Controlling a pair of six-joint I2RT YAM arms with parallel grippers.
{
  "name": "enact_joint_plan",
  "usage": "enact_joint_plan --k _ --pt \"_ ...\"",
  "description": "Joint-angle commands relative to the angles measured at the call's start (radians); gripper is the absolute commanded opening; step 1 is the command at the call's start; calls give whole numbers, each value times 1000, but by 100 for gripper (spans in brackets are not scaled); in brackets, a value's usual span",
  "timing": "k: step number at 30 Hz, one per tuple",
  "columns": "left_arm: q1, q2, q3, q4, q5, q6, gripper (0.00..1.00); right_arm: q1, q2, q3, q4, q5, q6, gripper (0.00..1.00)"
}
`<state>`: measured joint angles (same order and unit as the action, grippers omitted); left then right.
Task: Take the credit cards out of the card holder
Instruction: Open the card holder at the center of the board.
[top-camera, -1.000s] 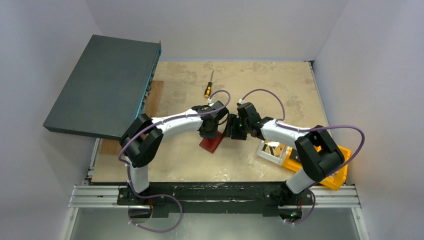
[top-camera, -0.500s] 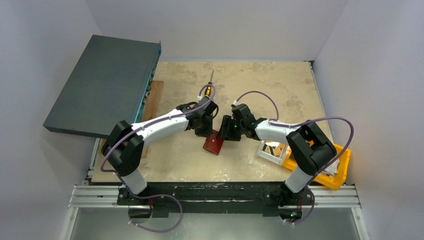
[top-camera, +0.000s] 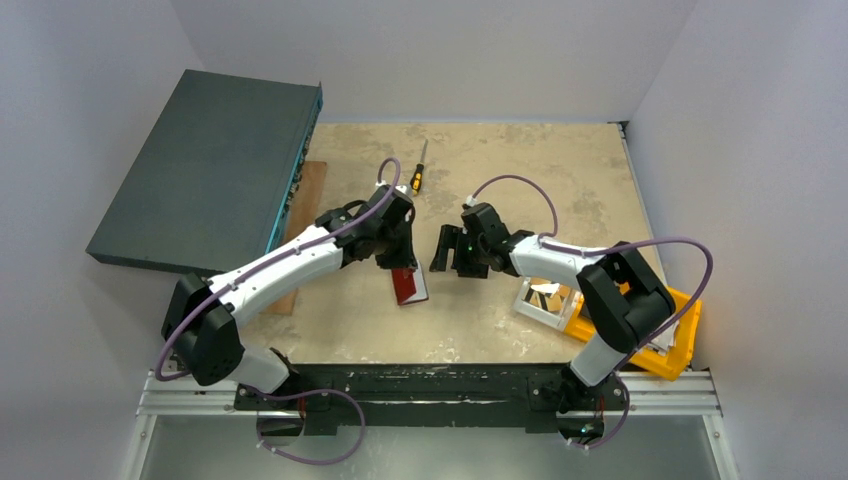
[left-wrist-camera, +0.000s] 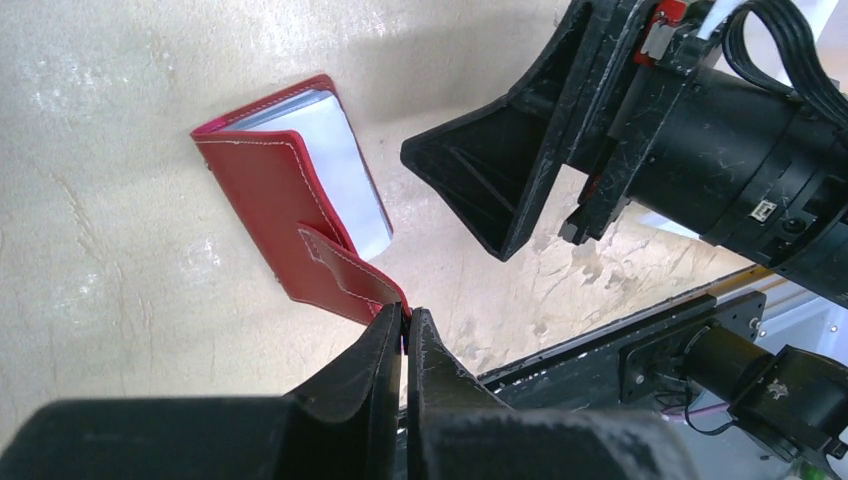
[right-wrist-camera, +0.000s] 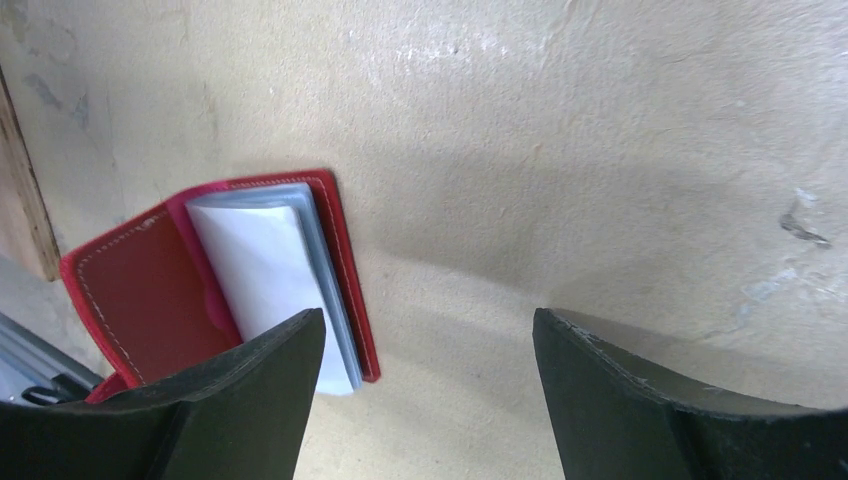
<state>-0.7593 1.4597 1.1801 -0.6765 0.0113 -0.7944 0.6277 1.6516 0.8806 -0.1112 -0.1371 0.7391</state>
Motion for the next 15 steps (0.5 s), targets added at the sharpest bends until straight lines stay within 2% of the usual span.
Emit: enact_joint_plan --k 1,8,15 --pt "5 -20 -9 18 25 -23 0 -3 -69 31 -43 64 -23 77" --pt "5 -33 -8 -27 -9 4 0 -2 -96 5 -10 40 -29 76" --pt "6 -56 -107 -139 -239 9 0 -2 -85 -5 -3 26 -30 73"
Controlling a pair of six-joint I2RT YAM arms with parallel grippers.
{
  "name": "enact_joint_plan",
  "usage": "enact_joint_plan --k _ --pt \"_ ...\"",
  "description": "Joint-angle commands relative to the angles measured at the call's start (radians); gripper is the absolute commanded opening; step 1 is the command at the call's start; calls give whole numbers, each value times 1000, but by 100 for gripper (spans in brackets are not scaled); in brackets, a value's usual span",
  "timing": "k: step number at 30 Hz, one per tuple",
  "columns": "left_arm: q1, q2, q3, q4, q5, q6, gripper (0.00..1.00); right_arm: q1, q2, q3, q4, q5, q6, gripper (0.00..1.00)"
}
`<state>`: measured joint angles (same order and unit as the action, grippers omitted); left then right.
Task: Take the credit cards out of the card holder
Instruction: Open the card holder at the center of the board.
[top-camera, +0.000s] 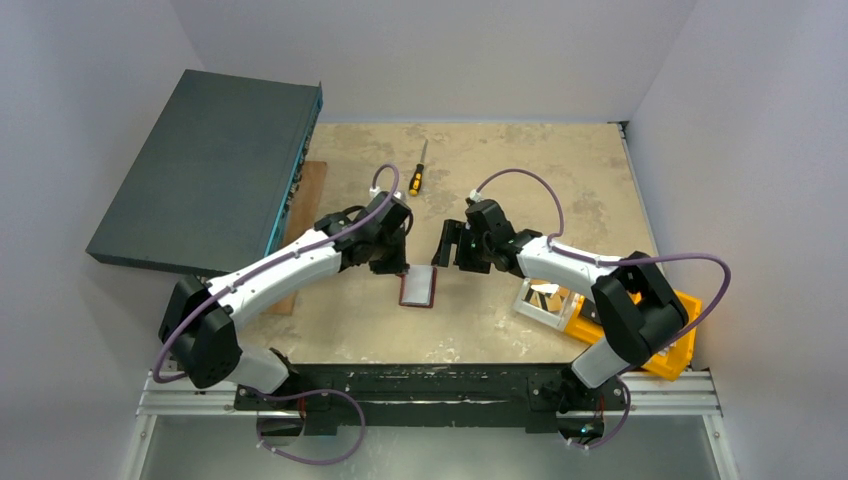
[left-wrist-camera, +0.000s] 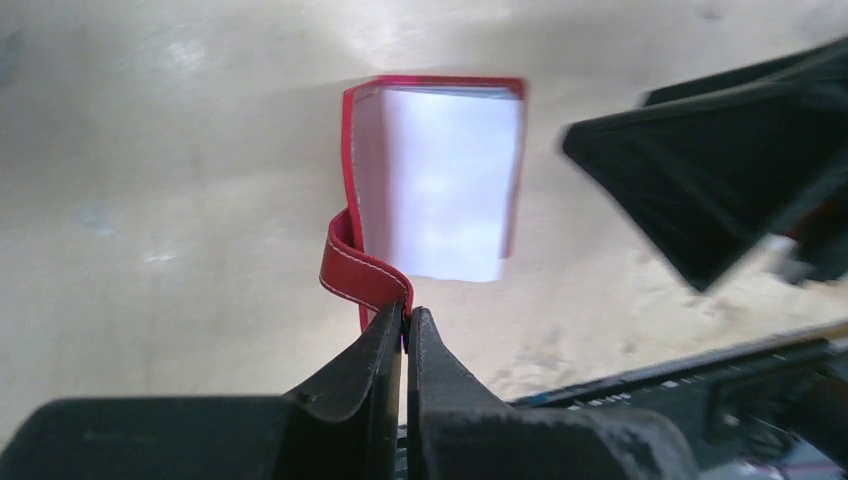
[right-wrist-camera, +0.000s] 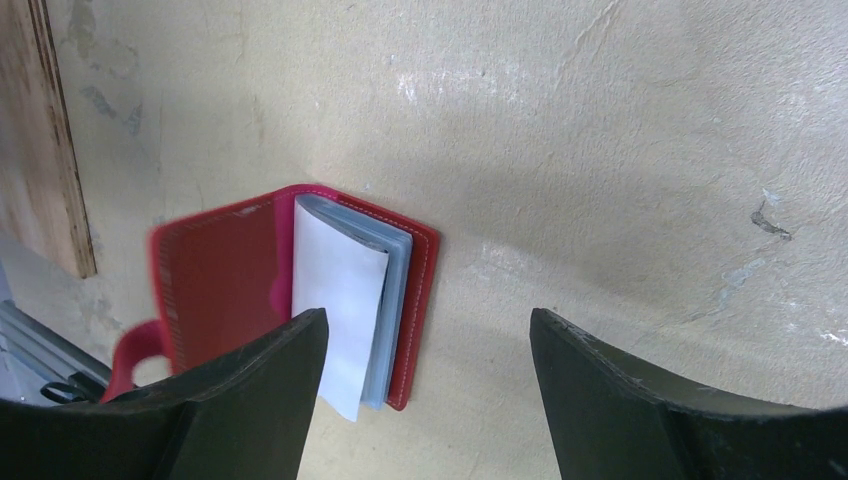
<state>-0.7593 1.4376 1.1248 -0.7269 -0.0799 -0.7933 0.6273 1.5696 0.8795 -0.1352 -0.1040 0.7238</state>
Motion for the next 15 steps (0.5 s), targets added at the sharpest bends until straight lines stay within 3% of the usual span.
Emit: enact_joint_plan --k 1,5,15 --pt "7 -28 -60 -104 -174 4 0 -2 -1 -4 22 -10 -16 73" --pt "8 10 -85 -119 -239 -16 0 -1 2 1 28 -23 -15 72" --pt "13 127 -107 -7 -195 -20 0 16 -5 3 24 -47 -23 60"
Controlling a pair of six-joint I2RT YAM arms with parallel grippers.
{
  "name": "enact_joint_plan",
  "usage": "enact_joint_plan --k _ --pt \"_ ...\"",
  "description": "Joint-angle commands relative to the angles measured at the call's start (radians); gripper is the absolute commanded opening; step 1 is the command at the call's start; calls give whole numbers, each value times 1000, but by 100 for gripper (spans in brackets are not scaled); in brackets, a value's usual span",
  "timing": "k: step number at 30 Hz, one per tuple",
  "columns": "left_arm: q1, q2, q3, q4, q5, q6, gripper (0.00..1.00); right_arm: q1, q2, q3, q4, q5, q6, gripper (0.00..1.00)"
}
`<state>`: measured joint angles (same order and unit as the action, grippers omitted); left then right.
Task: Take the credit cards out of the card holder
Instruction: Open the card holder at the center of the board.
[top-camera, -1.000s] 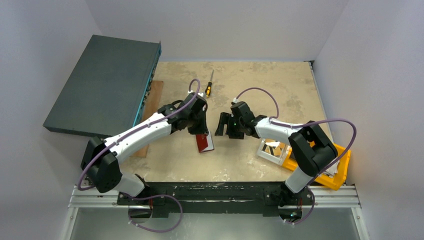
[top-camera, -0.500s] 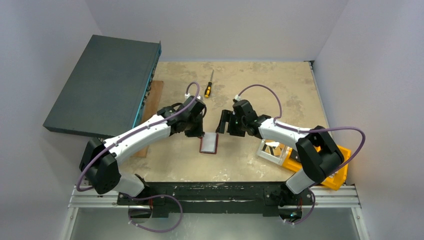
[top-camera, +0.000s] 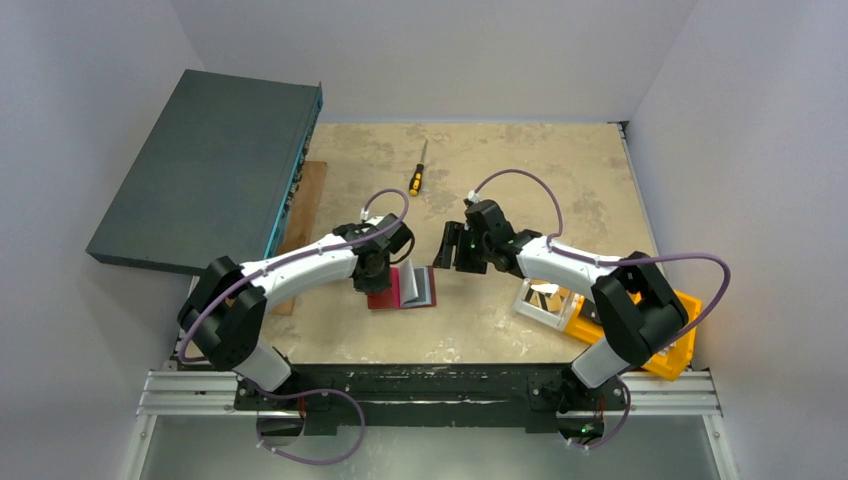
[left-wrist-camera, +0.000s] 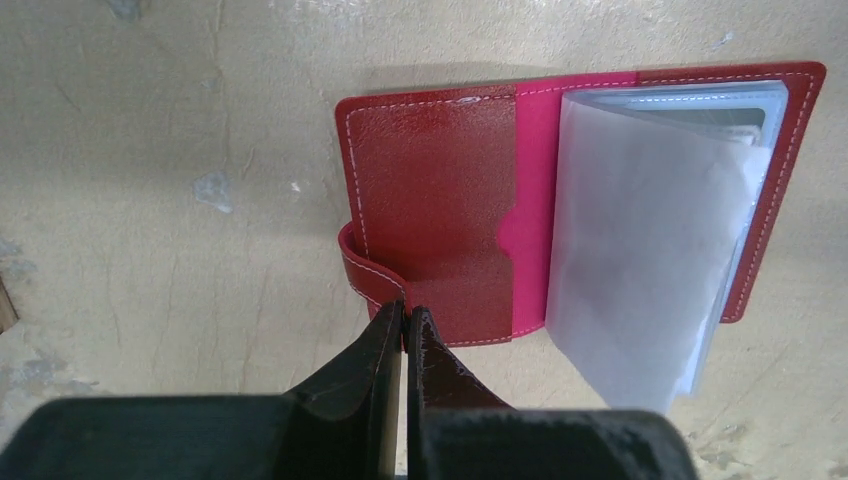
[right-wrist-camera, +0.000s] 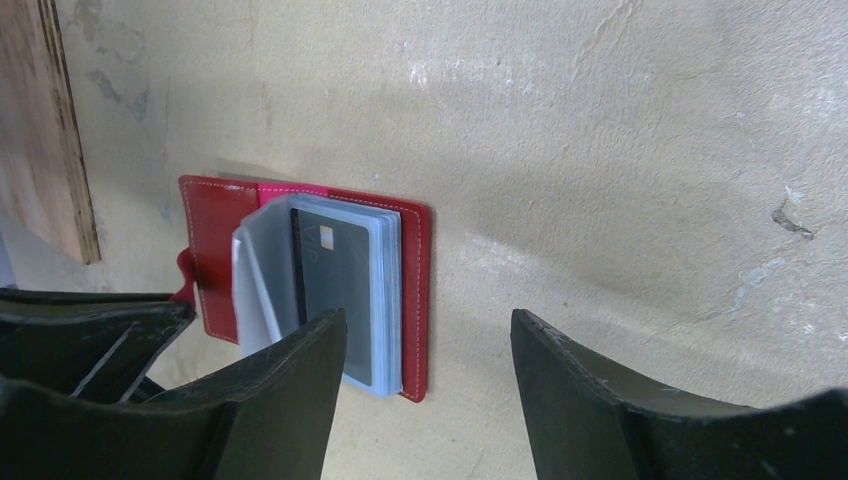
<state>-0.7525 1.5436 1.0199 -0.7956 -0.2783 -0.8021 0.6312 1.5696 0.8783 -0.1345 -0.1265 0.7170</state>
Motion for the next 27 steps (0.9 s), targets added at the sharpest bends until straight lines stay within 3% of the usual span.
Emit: enact_joint_plan --k 1,13,21,27 --pt "6 33 1 67 9 -10 0 15 -6 4 27 -31 -16 59" --pt "12 82 -31 231 152 -18 0 83 42 53 26 -39 -9 48" --pt "21 28 -62 218 137 -14 0 98 108 71 64 -70 20 41" --pt "30 -51 -82 177 106 3 0 138 118 123 37 -52 21 40"
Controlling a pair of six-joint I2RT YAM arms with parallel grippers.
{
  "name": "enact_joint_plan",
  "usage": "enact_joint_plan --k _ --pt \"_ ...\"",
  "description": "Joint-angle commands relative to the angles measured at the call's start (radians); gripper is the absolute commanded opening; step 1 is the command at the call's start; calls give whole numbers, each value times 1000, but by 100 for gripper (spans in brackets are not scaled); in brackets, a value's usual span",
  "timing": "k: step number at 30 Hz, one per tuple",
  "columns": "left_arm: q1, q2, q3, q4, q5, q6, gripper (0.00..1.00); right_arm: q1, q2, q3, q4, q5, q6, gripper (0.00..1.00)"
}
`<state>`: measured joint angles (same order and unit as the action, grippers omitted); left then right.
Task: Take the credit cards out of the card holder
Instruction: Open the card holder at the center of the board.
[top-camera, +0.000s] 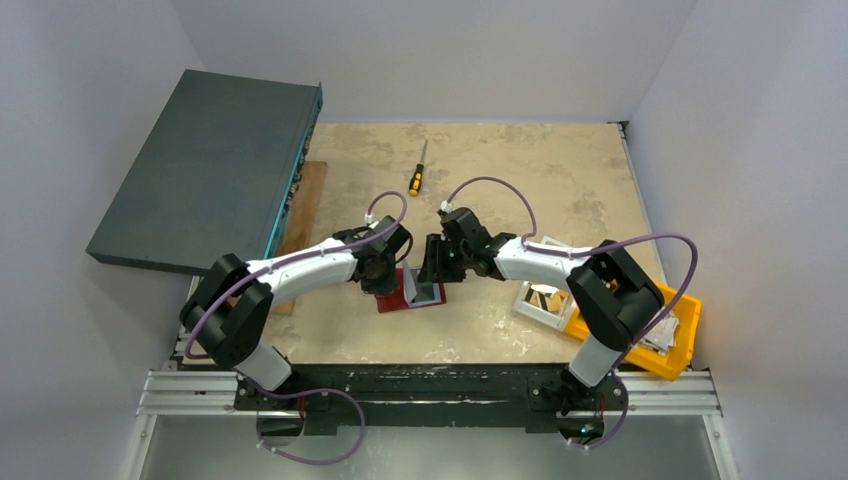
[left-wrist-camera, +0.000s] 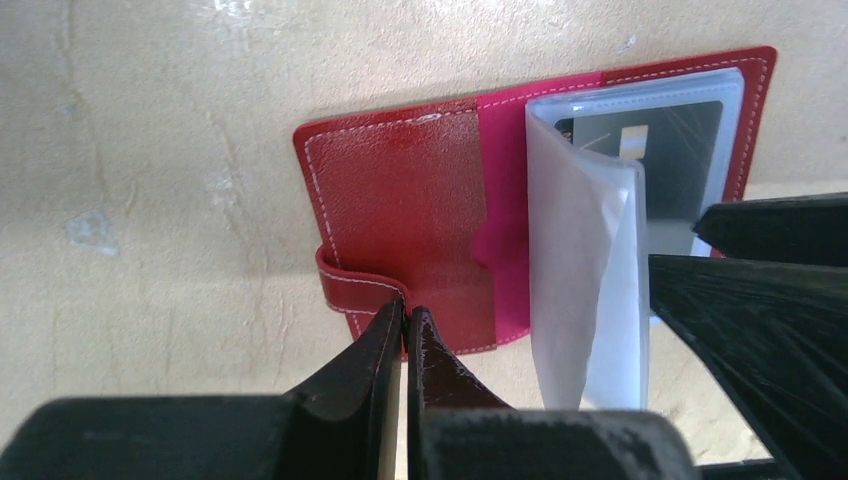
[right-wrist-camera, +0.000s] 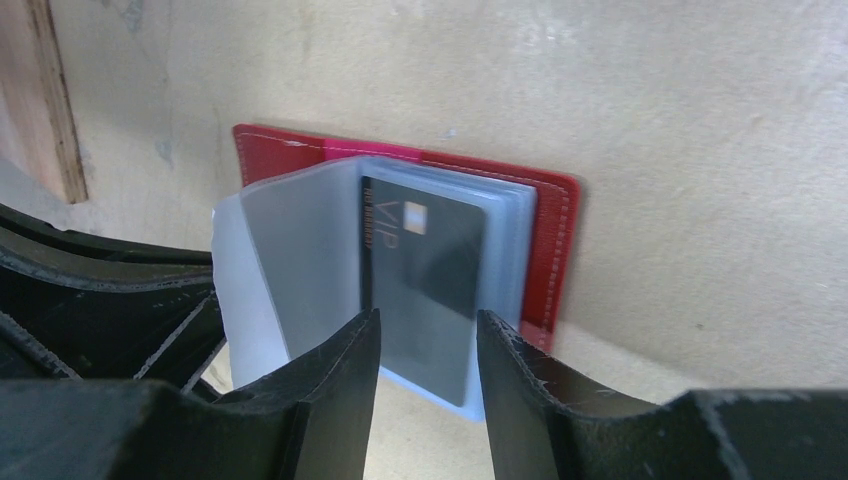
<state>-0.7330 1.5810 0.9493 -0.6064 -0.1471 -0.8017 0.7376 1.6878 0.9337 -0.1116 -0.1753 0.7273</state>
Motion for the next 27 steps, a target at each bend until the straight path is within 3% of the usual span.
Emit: enact_joint_plan --k 1,6,10,19,27 --pt "10 -105 -13 -20 -32 7 3 38 4 77 11 -2 11 40" --pt "12 -176 -14 -68 -63 13 21 72 46 120 -3 -4 10 40" --pt "12 -249 -14 -114 -93 22 28 90 87 142 15 -25 28 40" --pt "12 -355 17 -146 -49 44 26 127 198 191 56 -77 66 40" --pt "16 -248 31 8 92 1 15 130 196 164 73 -81 98 40"
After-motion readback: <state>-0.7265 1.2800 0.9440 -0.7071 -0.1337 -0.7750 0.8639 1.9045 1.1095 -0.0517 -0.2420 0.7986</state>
